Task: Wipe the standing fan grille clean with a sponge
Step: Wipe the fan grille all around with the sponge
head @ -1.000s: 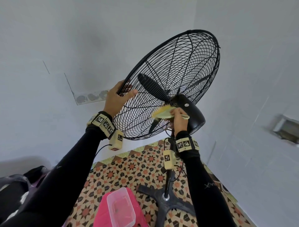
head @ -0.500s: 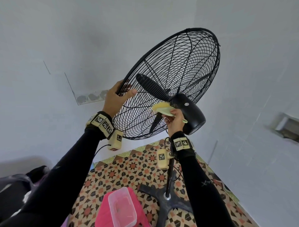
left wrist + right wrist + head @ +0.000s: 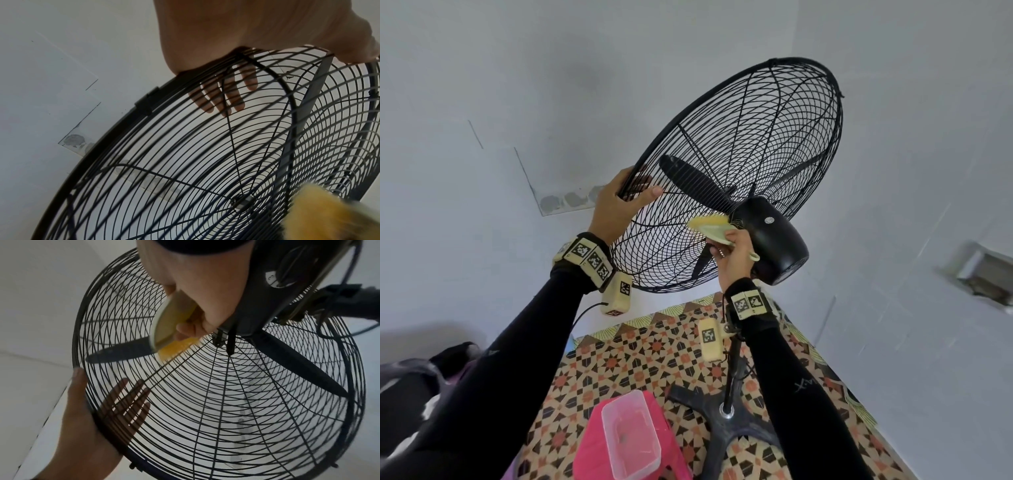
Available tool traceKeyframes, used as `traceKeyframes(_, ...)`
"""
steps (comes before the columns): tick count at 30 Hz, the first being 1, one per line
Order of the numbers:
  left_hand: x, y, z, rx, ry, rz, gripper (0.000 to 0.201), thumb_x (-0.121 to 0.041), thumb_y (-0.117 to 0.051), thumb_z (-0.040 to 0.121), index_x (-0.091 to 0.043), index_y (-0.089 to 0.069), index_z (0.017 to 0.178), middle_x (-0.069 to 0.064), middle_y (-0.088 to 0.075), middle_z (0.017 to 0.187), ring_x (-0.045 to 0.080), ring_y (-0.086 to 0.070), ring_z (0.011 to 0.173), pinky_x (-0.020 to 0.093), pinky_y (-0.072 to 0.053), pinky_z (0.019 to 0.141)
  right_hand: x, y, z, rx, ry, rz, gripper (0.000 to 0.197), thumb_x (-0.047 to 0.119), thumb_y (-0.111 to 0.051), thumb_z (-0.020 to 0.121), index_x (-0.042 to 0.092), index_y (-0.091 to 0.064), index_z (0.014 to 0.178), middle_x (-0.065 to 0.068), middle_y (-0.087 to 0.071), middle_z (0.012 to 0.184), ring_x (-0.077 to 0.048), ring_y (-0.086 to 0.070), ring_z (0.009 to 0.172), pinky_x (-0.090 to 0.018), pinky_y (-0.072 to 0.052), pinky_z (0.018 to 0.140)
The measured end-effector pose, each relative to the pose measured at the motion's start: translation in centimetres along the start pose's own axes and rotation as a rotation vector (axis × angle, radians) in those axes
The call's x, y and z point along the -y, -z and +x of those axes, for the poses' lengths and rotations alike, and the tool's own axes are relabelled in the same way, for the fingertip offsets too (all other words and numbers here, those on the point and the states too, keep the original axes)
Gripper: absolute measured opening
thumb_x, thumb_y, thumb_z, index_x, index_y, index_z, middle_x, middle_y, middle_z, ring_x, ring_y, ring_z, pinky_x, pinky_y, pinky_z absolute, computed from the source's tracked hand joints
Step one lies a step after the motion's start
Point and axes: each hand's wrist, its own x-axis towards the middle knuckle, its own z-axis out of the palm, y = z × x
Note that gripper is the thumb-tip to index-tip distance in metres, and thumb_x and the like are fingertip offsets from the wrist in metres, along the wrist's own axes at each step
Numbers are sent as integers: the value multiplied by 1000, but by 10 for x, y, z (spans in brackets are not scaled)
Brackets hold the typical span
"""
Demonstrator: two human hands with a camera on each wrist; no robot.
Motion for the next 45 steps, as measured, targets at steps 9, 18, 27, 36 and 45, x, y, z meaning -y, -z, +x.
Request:
traceKeyframes(9, -3, 2, -2, 16, -21, -4, 75, -75, -73, 78, -21, -65, 130, -12, -72, 106, 2, -68, 100, 16, -51, 89, -9, -9, -16, -125, 23, 143, 8, 3, -46, 87, 4, -53, 84, -22, -62, 92, -22, -59, 60, -24, -44, 53)
traceKeyframes(18, -4, 1, -2, 69, 20, -1, 75, -73, -74, 78, -25, -60, 134, -16, -71, 113, -3, -65, 106, 19, -48, 93, -24, -22, -34, -211, 85, 178, 15, 4, -46, 82, 12, -45, 70, -22, -60, 96, -22, -54, 55, -23, -40, 44)
traceKeyframes(27, -6, 7, -5, 97, 34, -1, 69, -69, -76, 82, -33, -57, 137, -22, -68, 117, -11, -60, 110, 21, -49, 98, -28, -43, -54, -175, 90, 175, 21, 0, -45, 73, 15, -43, 59, -11, -57, 83, -21, -48, 55, -21, -34, 40)
traceKeyframes(36, 3, 16, -1, 150, 43, -42, 75, -82, -42, 90, -31, -55, 144, -15, -64, 135, 8, -56, 128, 40, -40, 116, -32, -62, -61, -225, 124, 147, 18, 0, -45, 81, 11, -48, 67, -13, -63, 79, -20, -48, 49, -23, -39, 43)
traceKeyframes(45, 33, 26, -16, 177, 184, -156, 89, -94, -23, 86, -40, -48, 152, -12, -49, 157, 12, -41, 147, 49, -23, 127, -37, -64, -68, -351, 153, 97, 14, 6, -47, 88, 9, -52, 75, -17, -64, 82, -18, -54, 50, -22, -41, 46)
